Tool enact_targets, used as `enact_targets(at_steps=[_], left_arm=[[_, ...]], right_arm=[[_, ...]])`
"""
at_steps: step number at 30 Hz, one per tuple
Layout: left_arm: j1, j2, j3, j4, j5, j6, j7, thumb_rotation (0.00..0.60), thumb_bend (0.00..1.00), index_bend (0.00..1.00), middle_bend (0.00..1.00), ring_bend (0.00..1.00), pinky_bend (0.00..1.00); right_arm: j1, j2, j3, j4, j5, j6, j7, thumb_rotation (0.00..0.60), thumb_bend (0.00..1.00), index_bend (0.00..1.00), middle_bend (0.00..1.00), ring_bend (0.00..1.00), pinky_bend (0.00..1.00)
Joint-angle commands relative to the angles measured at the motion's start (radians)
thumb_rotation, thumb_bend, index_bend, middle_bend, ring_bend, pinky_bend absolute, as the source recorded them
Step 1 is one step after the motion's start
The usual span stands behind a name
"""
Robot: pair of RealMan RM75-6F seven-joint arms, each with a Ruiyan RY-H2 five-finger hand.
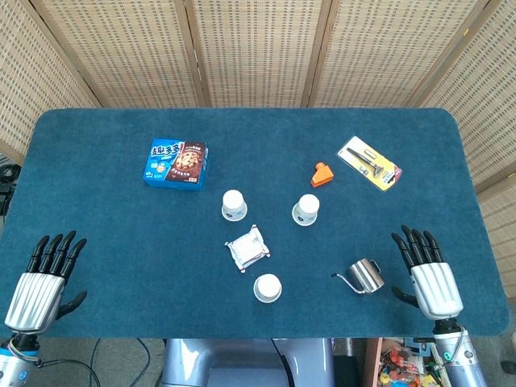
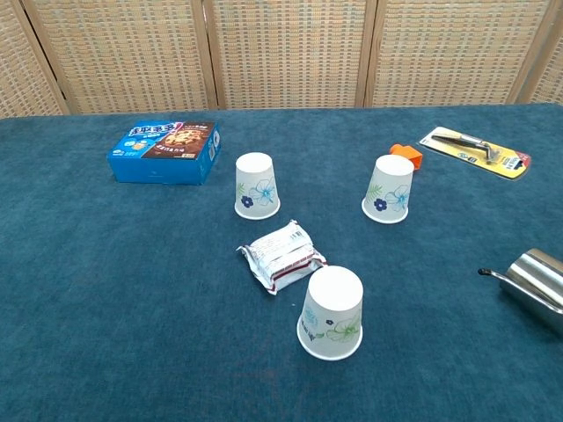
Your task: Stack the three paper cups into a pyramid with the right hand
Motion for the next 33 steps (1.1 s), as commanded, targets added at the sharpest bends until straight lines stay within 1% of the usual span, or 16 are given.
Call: enact_targets(at_steps=[1, 7, 10, 12, 17, 21, 26, 29, 30, 32, 33], left_arm=[[0.0, -0.001, 0.001, -0.001, 0.0, -0.001, 0.002, 0.6, 0.2, 0.0, 0.0, 0.0, 0.0], [0.001, 0.001, -0.003, -0.003, -0.005, 0.002, 0.0, 0.6, 0.2, 0.0, 0.0, 0.0, 0.0], [0.002, 0.002, -0.004, -0.002, -0.009, 0.002, -0.003, 0.6, 0.2, 0.0, 0.0, 0.0, 0.0], [0.0, 0.002, -0.002, -0.001, -0.009, -0.003, -0.002, 0.6, 0.2, 0.0, 0.0, 0.0, 0.0], [-0.001, 0.0, -0.002, 0.0, -0.008, -0.006, 0.0, 0.6, 0.2, 0.0, 0.0, 0.0, 0.0], [-0.001, 0.0, -0.004, 0.0, -0.013, -0.006, -0.002, 0.6, 0.2, 0.0, 0.0, 0.0, 0.0], [-0.004, 0.0, -0.007, 0.005, -0.02, -0.01, -0.011, 0.6, 0.2, 0.0, 0.0, 0.0, 0.0], [-0.007, -0.001, -0.011, 0.009, -0.031, -0.018, -0.019, 0.6, 0.2, 0.0, 0.0, 0.0, 0.0], [-0.008, -0.001, -0.011, 0.009, -0.033, -0.019, -0.021, 0.6, 0.2, 0.0, 0.0, 0.0, 0.0], [-0.009, 0.001, -0.014, 0.011, -0.042, -0.024, -0.028, 0.6, 0.2, 0.0, 0.0, 0.0, 0.0], [-0.01, 0.001, -0.015, 0.011, -0.043, -0.025, -0.029, 0.6, 0.2, 0.0, 0.0, 0.0, 0.0]], right_arm=[[0.001, -0.001, -0.001, 0.0, -0.002, 0.0, 0.003, 0.6, 0.06, 0.0, 0.0, 0.0, 0.0], [0.01, -0.006, 0.001, 0.004, -0.011, -0.004, 0.035, 0.6, 0.06, 0.0, 0.0, 0.0, 0.0], [0.02, -0.01, 0.012, 0.004, -0.022, 0.004, 0.049, 0.6, 0.06, 0.0, 0.0, 0.0, 0.0], [0.047, 0.0, 0.034, -0.026, -0.036, -0.004, 0.044, 0.6, 0.06, 0.0, 0.0, 0.0, 0.0], [0.092, 0.023, 0.072, -0.086, -0.045, -0.03, 0.019, 0.6, 0.06, 0.06, 0.0, 0.0, 0.0], [0.159, 0.036, 0.128, -0.16, -0.044, -0.079, -0.03, 0.6, 0.06, 0.08, 0.0, 0.0, 0.0], [0.247, 0.04, 0.196, -0.233, 0.014, -0.183, -0.098, 0.6, 0.06, 0.09, 0.0, 0.0, 0.0], [0.34, 0.015, 0.26, -0.265, 0.095, -0.289, -0.169, 0.6, 0.06, 0.11, 0.0, 0.0, 0.0], [0.354, 0.008, 0.27, -0.269, 0.115, -0.304, -0.184, 0.6, 0.06, 0.12, 0.0, 0.0, 0.0], [0.413, -0.023, 0.308, -0.268, 0.189, -0.363, -0.231, 0.6, 0.06, 0.14, 0.0, 0.0, 0.0], [0.427, -0.032, 0.316, -0.267, 0.207, -0.373, -0.242, 0.6, 0.06, 0.15, 0.0, 0.0, 0.0]])
